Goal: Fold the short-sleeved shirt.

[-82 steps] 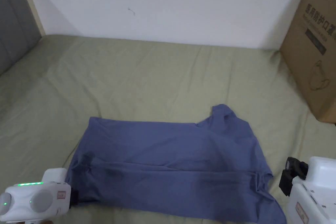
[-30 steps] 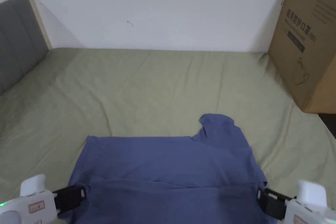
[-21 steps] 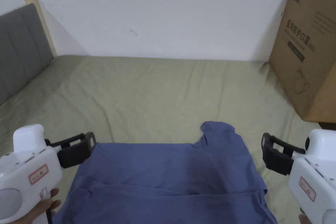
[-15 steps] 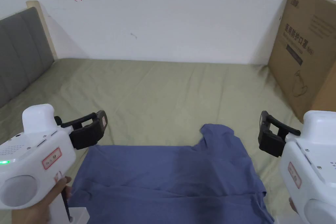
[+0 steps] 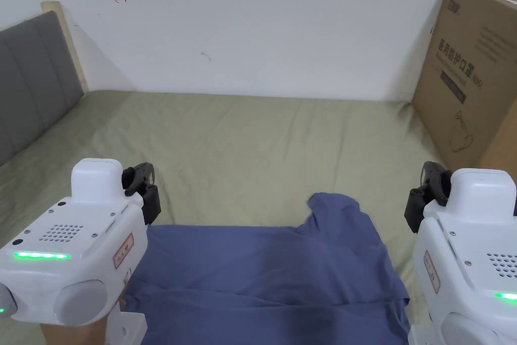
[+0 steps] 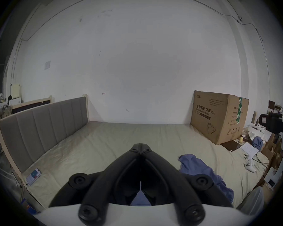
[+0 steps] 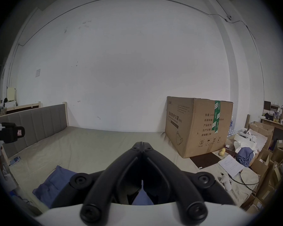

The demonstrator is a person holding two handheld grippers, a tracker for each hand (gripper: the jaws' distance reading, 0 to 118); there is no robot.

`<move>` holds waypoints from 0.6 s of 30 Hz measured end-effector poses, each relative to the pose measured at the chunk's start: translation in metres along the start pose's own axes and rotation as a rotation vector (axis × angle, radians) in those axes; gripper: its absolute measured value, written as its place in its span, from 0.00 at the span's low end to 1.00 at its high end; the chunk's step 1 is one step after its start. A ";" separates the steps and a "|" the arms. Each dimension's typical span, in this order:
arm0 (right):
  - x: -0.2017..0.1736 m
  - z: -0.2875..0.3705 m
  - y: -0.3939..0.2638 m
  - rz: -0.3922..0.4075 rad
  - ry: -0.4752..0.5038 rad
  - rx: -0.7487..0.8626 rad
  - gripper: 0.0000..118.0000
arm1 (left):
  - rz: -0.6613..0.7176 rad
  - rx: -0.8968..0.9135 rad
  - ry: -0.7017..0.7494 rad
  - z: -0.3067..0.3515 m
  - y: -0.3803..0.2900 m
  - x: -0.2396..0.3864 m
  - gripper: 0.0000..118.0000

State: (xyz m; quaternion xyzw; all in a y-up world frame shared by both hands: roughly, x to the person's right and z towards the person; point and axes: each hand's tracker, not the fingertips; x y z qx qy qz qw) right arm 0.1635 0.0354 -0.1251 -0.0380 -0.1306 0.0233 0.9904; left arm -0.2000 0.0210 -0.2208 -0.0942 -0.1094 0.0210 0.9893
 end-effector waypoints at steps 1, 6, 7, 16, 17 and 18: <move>-0.001 -0.002 0.000 0.001 0.002 -0.003 0.00 | 0.003 -0.001 0.004 -0.002 -0.001 -0.002 0.00; -0.004 -0.020 -0.006 0.010 0.013 -0.024 0.00 | 0.045 -0.065 0.017 -0.029 -0.003 -0.021 0.00; -0.005 -0.024 -0.007 0.011 0.015 -0.028 0.00 | 0.042 -0.086 0.027 -0.038 -0.005 -0.024 0.00; -0.013 -0.079 -0.027 0.029 0.022 -0.097 0.00 | 0.118 -0.386 0.046 -0.164 -0.037 -0.085 0.06; -0.014 -0.087 -0.029 0.034 0.018 -0.107 0.00 | 0.132 -0.438 0.042 -0.181 -0.043 -0.092 0.15; -0.014 -0.094 -0.032 0.036 0.015 -0.117 0.00 | 0.142 -0.483 0.042 -0.199 -0.050 -0.099 0.27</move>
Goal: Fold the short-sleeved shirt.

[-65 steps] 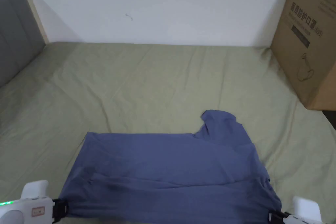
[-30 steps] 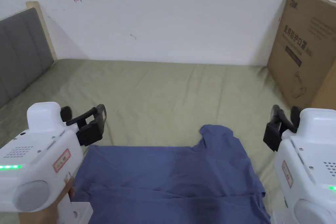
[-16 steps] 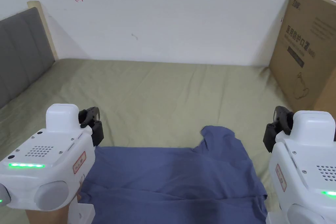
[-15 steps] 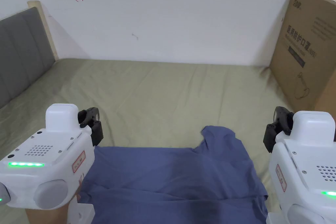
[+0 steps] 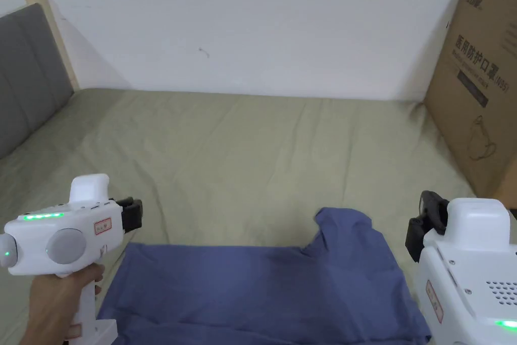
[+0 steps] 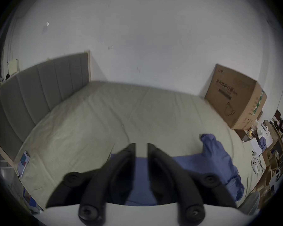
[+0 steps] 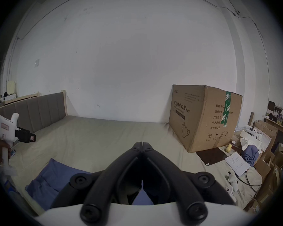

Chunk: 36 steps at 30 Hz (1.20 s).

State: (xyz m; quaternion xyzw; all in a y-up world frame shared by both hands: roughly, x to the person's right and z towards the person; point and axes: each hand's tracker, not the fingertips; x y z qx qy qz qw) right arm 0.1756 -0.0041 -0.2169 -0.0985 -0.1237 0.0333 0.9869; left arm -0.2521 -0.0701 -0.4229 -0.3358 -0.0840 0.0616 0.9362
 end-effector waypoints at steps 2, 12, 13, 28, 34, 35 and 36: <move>-0.001 -0.015 -0.005 0.001 -0.007 -0.020 0.00 | 0.032 -0.105 0.024 -0.030 0.000 -0.005 0.57; -0.001 -0.072 -0.038 0.017 -0.043 -0.137 0.00 | -0.017 -0.362 0.131 -0.164 -0.026 -0.032 0.67; 0.000 -0.077 -0.041 0.018 -0.046 -0.147 0.00 | -0.017 -0.380 0.138 -0.170 -0.029 -0.036 0.67; 0.034 -0.191 -0.088 -0.051 0.054 -0.473 0.61 | -0.046 -0.267 0.008 -0.142 -0.047 -0.016 0.03; 0.042 -0.269 -0.138 -0.042 0.046 -0.660 0.81 | -0.039 -0.207 -0.036 -0.095 -0.031 -0.009 0.03; 0.042 -0.279 -0.148 -0.048 0.056 -0.695 0.81 | -0.040 -0.201 -0.039 -0.092 -0.031 -0.009 0.03; 0.041 -0.288 -0.158 -0.037 0.059 -0.736 0.80 | -0.040 -0.200 -0.043 -0.089 -0.030 -0.008 0.03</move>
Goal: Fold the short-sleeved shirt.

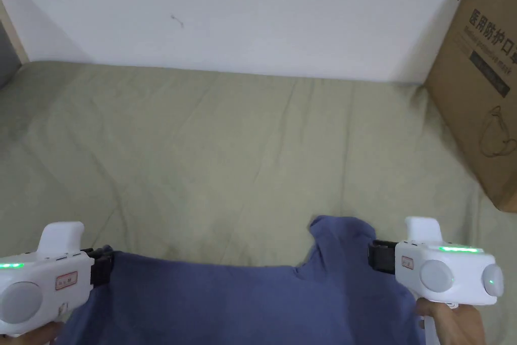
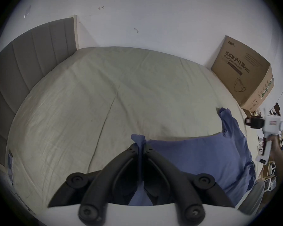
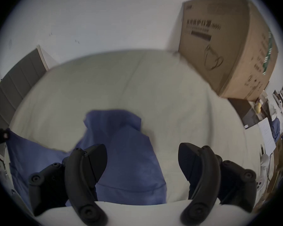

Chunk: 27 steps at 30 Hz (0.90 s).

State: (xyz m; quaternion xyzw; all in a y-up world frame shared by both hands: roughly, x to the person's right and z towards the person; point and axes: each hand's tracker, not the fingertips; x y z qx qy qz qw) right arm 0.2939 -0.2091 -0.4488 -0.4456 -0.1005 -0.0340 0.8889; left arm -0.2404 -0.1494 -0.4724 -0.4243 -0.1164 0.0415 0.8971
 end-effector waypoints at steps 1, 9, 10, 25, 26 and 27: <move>-0.001 -0.010 -0.002 0.010 -0.011 -0.034 0.76 | 0.001 0.004 0.000 0.001 0.001 0.000 0.03; -0.010 -0.017 -0.017 0.004 0.006 -0.044 0.21 | 0.020 0.003 -0.019 0.000 -0.001 -0.011 0.03; -0.012 -0.009 -0.018 0.017 -0.011 -0.020 0.00 | 0.023 0.003 -0.019 0.001 -0.001 -0.012 0.03; 0.016 0.219 -0.079 0.008 0.142 0.309 0.00 | 0.101 0.073 0.001 0.091 -0.038 -0.029 0.03; 0.017 0.231 -0.089 -0.003 0.156 0.312 0.00 | 0.102 0.074 0.007 0.099 -0.046 -0.032 0.03; 0.019 0.241 -0.100 -0.013 0.177 0.320 0.00 | 0.104 0.074 0.012 0.105 -0.054 -0.035 0.03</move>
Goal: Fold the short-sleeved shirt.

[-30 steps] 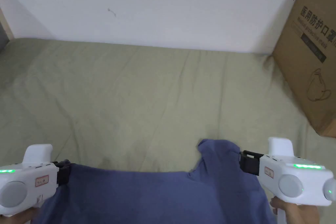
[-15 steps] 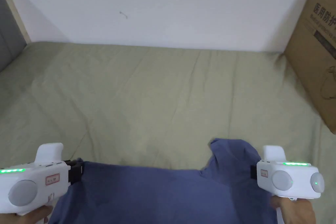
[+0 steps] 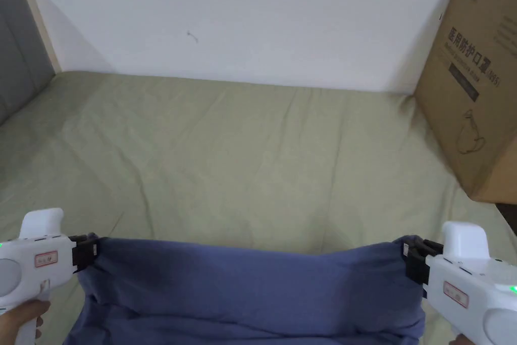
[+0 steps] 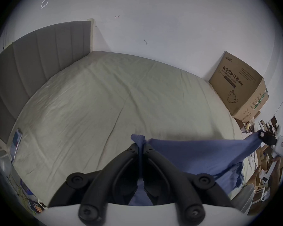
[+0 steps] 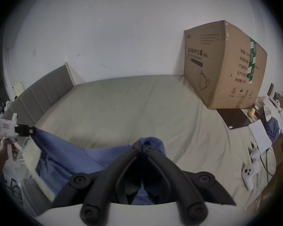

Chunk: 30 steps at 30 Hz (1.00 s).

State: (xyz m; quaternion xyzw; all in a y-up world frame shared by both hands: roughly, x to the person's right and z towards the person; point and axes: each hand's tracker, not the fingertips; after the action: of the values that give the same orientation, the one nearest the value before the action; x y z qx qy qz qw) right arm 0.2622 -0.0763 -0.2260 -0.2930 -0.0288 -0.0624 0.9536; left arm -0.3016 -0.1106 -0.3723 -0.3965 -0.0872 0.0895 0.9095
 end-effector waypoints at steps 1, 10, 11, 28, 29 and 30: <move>0.000 0.011 -0.008 -0.005 0.000 0.002 0.00 | 0.002 -0.004 0.004 0.005 -0.007 -0.004 0.03; -0.009 0.057 -0.104 -0.033 -0.018 -0.107 0.00 | 0.036 -0.088 0.015 0.034 -0.103 -0.015 0.03; -0.007 0.055 -0.116 -0.048 -0.027 -0.126 0.00 | 0.037 -0.108 0.020 0.032 -0.115 -0.016 0.03; -0.011 0.050 -0.146 -0.105 -0.108 -0.209 0.75 | 0.081 -0.124 0.038 0.035 -0.141 -0.012 0.63; -0.014 0.056 -0.133 -0.100 -0.098 -0.160 0.78 | 0.091 -0.075 0.024 0.045 -0.134 -0.008 0.64; -0.017 0.062 -0.120 -0.093 -0.088 -0.111 0.77 | 0.075 -0.023 0.003 0.056 -0.125 0.000 0.64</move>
State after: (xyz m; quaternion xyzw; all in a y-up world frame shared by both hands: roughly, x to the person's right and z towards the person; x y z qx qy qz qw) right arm 0.2282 -0.1378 -0.1094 -0.3464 -0.0805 -0.0951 0.9298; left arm -0.3029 -0.1550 -0.2431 -0.4100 -0.0720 0.1219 0.9010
